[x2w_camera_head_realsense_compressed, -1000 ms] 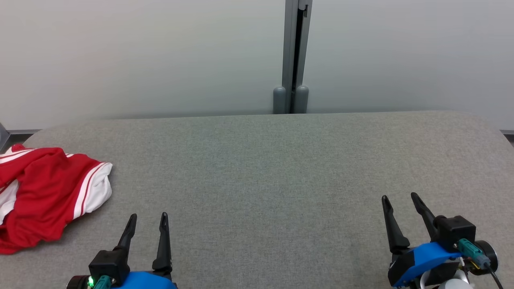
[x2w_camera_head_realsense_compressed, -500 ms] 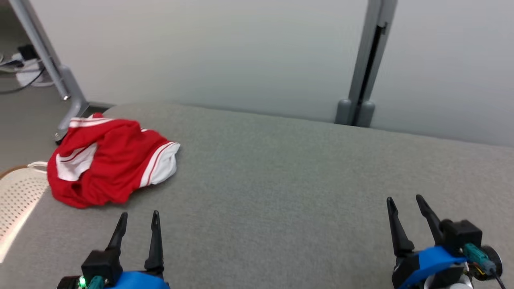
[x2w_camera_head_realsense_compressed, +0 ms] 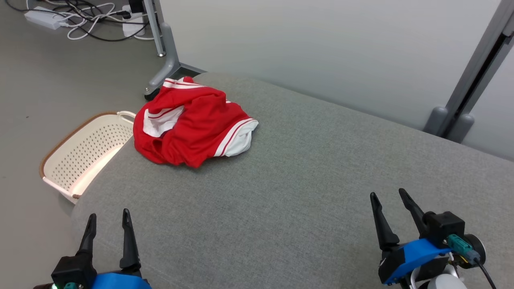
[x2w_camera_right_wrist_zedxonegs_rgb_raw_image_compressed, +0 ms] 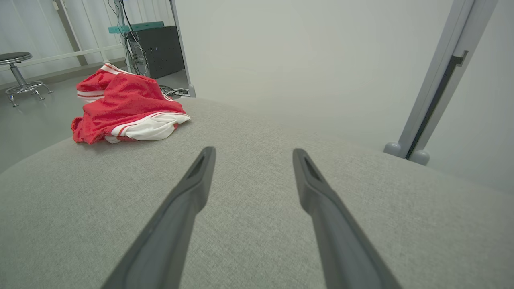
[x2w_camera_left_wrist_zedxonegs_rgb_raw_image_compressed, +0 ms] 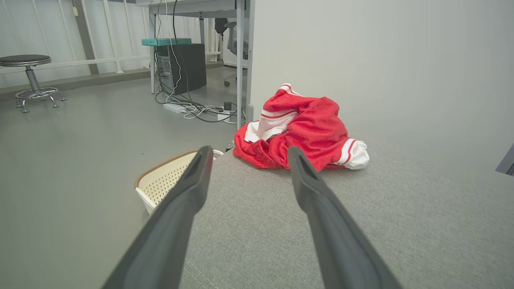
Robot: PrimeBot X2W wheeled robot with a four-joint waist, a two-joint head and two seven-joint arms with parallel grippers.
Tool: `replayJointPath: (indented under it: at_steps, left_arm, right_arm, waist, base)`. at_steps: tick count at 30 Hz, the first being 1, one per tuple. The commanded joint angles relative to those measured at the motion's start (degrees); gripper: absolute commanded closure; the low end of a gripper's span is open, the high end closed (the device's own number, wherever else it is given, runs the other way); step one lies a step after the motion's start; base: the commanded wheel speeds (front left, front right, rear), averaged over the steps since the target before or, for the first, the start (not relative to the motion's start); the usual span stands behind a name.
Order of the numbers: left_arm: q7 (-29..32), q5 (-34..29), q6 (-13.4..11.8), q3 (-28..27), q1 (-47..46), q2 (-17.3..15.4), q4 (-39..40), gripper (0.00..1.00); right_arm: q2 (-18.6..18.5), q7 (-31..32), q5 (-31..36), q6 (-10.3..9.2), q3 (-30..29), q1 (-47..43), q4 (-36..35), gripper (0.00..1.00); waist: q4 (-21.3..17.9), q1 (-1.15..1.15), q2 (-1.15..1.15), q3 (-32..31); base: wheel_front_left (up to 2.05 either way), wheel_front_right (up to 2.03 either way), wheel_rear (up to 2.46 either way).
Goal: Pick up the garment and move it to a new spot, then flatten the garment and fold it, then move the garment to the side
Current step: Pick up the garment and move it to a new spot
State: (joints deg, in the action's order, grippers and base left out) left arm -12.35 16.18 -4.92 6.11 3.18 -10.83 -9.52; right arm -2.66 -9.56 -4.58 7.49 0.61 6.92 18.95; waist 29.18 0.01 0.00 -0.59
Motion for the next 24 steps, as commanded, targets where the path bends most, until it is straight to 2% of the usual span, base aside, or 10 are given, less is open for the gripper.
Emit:
replayJointPath:
  at_steps: [1,5,13,18,24]
  left_arm:
    - [-0.44,0.15,-0.51,-0.35,0.63,0.06,0.67,0.0]
    - [-1.34,0.78,-2.05,-1.61,2.59,0.59,2.63,0.0]
    - [-1.7,0.88,-2.72,-1.69,3.68,0.81,3.96,0.0]
    - [-0.55,0.75,-2.34,-0.71,2.17,0.56,3.61,0.0]
    - [3.21,1.82,-0.18,0.53,-4.22,-0.45,2.51,0.0]
  right_arm:
    - [-0.38,0.27,0.41,0.01,0.37,0.97,-0.19,0.0]
    - [-0.38,0.72,0.68,0.01,2.31,3.02,0.76,0.0]
    - [-0.38,0.36,0.98,0.01,3.03,4.05,1.65,0.0]
    - [-0.38,-0.08,0.85,0.01,1.97,3.19,2.0,0.0]
    - [-0.39,0.13,1.18,0.01,0.73,2.25,1.23,0.0]
  waist:
    - [1.36,-0.01,0.0,1.58]
    - [1.89,-0.01,0.0,2.78]
    - [1.96,-0.01,0.0,3.38]
    - [1.72,-0.01,0.0,3.08]
    - [1.46,-0.01,0.0,3.47]
  base:
    - [0.0,0.0,0.0]
    - [0.0,0.0,0.0]
    - [0.0,0.0,0.0]
    - [0.0,0.0,0.0]
    - [0.0,0.0,0.0]
